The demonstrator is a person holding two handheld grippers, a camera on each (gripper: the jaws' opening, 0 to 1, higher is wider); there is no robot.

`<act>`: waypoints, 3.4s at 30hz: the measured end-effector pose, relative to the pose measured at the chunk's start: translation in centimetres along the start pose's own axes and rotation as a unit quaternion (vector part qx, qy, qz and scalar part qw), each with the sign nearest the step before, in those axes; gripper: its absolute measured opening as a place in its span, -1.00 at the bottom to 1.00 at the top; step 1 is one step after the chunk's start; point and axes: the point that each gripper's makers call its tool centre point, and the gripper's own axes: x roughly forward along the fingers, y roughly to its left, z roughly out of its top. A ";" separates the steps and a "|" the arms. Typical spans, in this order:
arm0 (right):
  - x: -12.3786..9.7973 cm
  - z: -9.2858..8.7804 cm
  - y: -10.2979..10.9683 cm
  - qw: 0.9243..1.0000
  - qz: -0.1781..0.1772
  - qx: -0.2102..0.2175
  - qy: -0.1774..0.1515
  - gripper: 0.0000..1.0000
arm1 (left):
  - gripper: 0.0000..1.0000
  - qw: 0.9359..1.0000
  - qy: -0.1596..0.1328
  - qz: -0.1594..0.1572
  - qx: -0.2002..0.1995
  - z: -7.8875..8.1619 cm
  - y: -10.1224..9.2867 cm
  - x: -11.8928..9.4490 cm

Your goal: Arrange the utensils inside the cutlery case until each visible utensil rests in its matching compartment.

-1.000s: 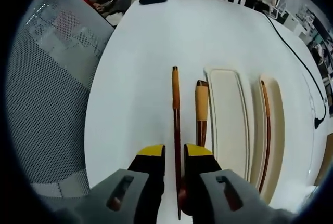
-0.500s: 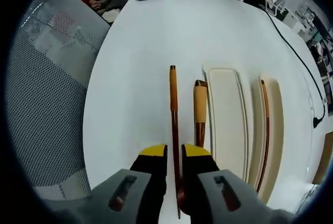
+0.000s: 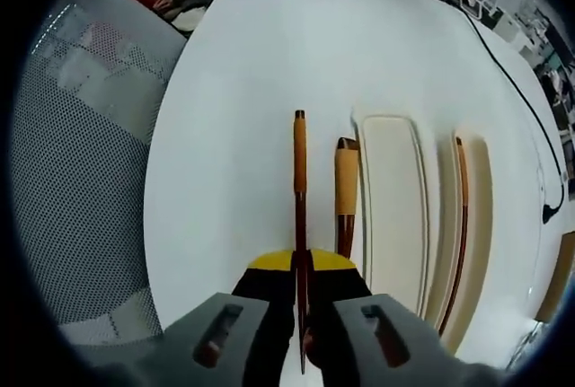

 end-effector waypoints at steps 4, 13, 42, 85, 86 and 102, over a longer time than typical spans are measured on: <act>0.0 -0.1 0.0 1.000 0.003 0.002 0.003 -0.99 | -0.05 1.000 0.000 0.000 0.001 0.0 0.0 0.0; 0.0 0.0 0.0 1.000 0.006 -0.001 0.017 -1.00 | -0.06 1.000 -0.001 0.002 0.001 0.1 0.1 -0.1; -1.1 -0.1 0.3 0.999 0.011 -0.007 0.030 -1.00 | -0.06 1.000 -0.001 0.005 0.002 0.1 0.2 0.0; -5.5 0.8 -2.0 0.997 -0.035 0.024 -0.058 -1.00 | -0.07 1.000 0.004 0.000 0.011 -0.1 -0.1 -0.1; -5.5 0.8 -2.1 0.997 -0.037 0.024 -0.058 -1.00 | -0.07 1.000 0.005 -0.001 0.012 -0.1 -0.1 0.0; -6.4 1.0 -4.1 0.993 -0.080 0.032 -0.079 -1.00 | -0.07 1.000 0.006 -0.001 0.010 -0.1 -0.1 0.0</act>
